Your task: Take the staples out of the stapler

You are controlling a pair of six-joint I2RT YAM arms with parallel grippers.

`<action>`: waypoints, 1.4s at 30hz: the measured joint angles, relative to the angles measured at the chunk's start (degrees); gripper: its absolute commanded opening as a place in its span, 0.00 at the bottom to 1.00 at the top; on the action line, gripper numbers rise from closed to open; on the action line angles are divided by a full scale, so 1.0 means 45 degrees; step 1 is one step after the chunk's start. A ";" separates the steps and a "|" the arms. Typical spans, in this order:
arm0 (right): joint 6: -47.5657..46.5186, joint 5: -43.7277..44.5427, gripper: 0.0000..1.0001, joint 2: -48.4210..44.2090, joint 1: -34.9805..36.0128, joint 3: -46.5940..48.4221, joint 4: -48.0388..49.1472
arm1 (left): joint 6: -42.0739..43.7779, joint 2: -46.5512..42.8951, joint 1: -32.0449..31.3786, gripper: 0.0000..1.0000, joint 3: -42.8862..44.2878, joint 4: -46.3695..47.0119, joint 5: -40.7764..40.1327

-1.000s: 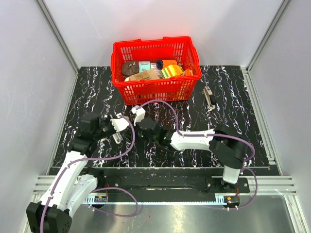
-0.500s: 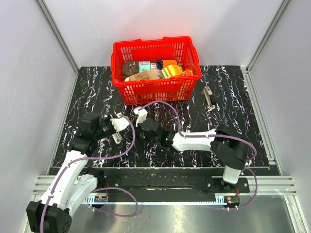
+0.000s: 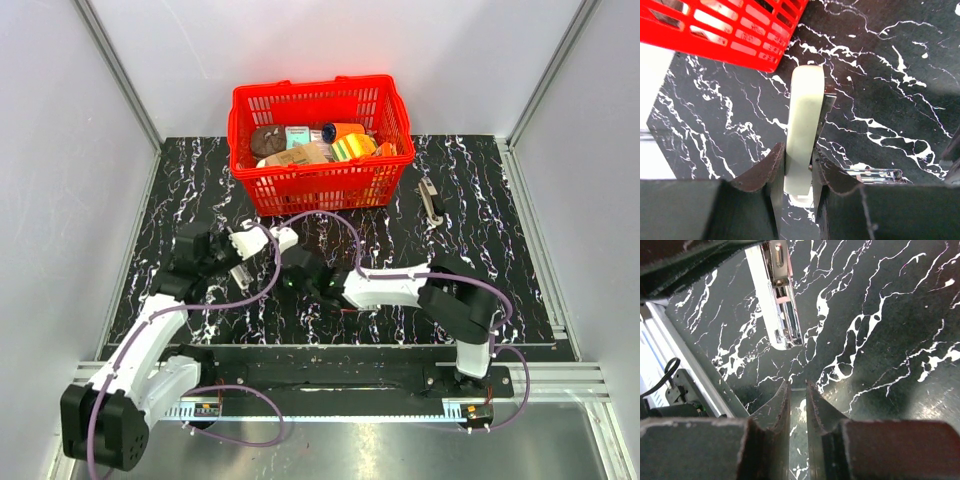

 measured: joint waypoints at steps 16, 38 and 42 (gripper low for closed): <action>0.1001 -0.0214 0.58 0.0855 0.0000 0.0636 -0.1491 | -0.1579 0.2691 0.1433 0.00 0.1559 0.0364 -0.0073; -0.0219 0.3065 0.58 -0.4197 -0.0510 -0.1982 -0.1263 | -0.4745 0.6411 0.2268 0.22 0.1350 0.2827 -0.0733; -0.0209 0.3118 0.58 -0.4289 -0.0656 -0.2069 -0.1554 | -0.3949 0.6203 0.2263 0.26 0.0908 0.3876 -0.1064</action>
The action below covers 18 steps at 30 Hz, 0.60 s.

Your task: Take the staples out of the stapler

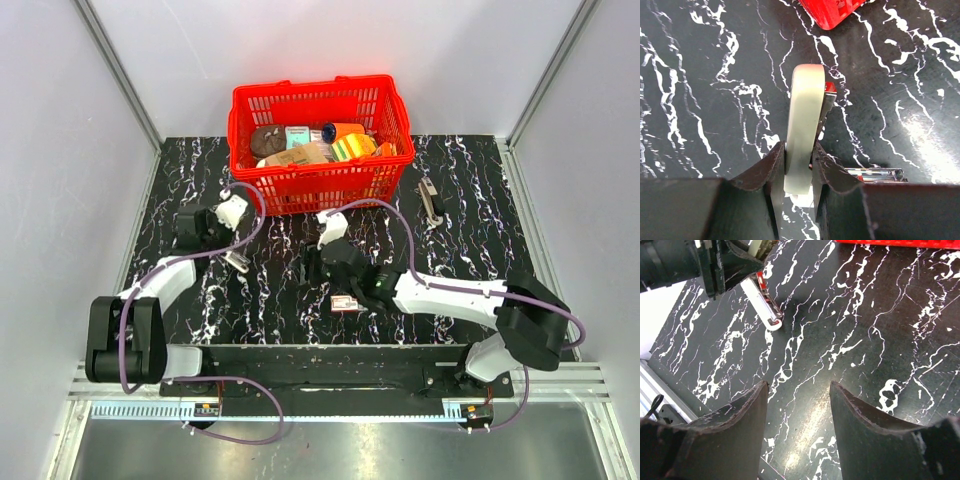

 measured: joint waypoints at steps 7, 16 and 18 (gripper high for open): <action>0.0000 0.0107 0.59 -0.0403 -0.0282 -0.0005 -0.0534 | 0.2137 -0.1156 -0.0024 0.63 -0.2021 0.1719 -0.0257; -0.0015 0.0622 0.66 -0.0816 -0.0597 0.0131 -0.1579 | 0.2846 -0.2565 -0.0024 0.73 -0.2448 0.0772 0.0073; -0.0019 0.0850 0.73 -0.0821 -0.0797 0.0384 -0.2074 | 0.2822 -0.2953 -0.0024 0.77 -0.2142 0.0209 0.0214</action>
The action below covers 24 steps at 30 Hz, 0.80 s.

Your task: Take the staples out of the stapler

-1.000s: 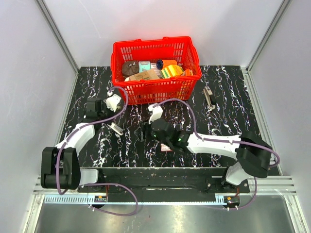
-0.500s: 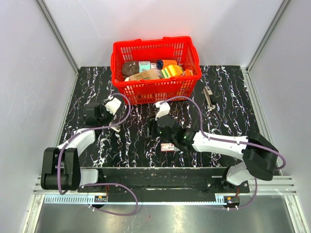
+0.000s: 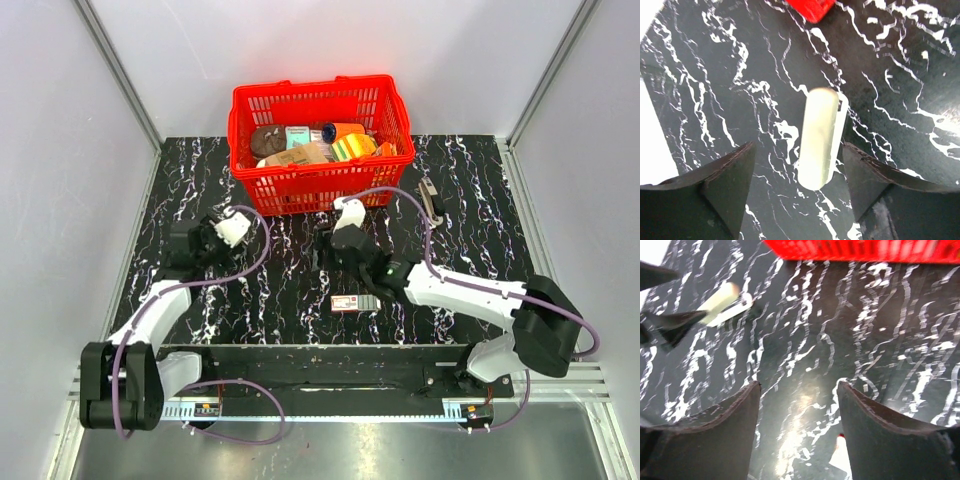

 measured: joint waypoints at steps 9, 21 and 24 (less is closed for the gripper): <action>0.0248 0.2594 0.91 0.0165 -0.3434 0.2055 -0.3424 | -0.0806 -0.1292 0.0000 0.99 0.3269 -0.3517 0.0583; -0.0520 0.3347 0.94 0.2637 -0.8476 0.4192 -0.5736 | -0.1889 -0.1418 0.0000 0.99 0.6611 -0.8238 0.1574; -0.0894 0.3011 0.93 0.3687 -0.9335 0.4741 -0.6008 | -0.2040 -0.1642 0.0000 0.99 0.6484 -0.8563 0.1574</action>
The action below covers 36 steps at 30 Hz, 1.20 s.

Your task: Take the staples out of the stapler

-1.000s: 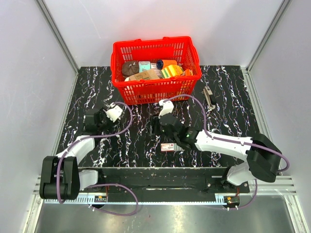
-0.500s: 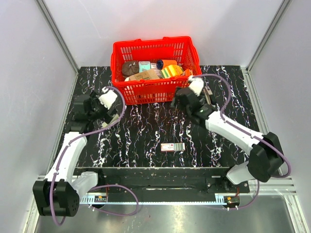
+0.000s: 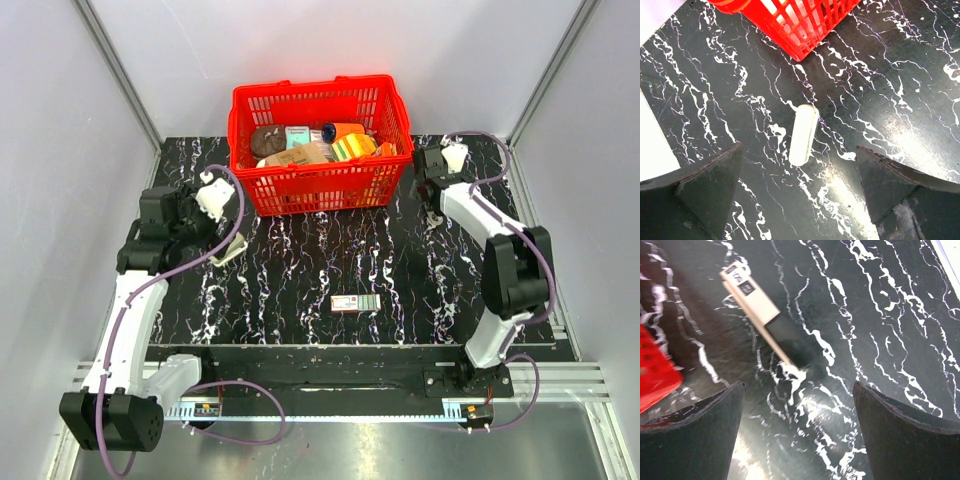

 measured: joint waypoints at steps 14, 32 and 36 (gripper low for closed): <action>-0.1836 -0.0607 0.81 0.3473 -0.1073 0.3138 -0.0811 | -0.0034 -0.0476 -0.0690 0.99 -0.0651 -0.0860 -0.1020; -0.2132 -0.2210 0.55 0.4823 -0.1753 0.3536 -0.1161 | -0.0452 -0.0996 -0.1375 0.99 -0.0646 -0.0865 -0.1447; -0.1977 -0.2448 0.29 0.4823 -0.1753 0.3497 -0.1137 | -0.0471 -0.1112 -0.1423 0.99 -0.0646 -0.0889 -0.1525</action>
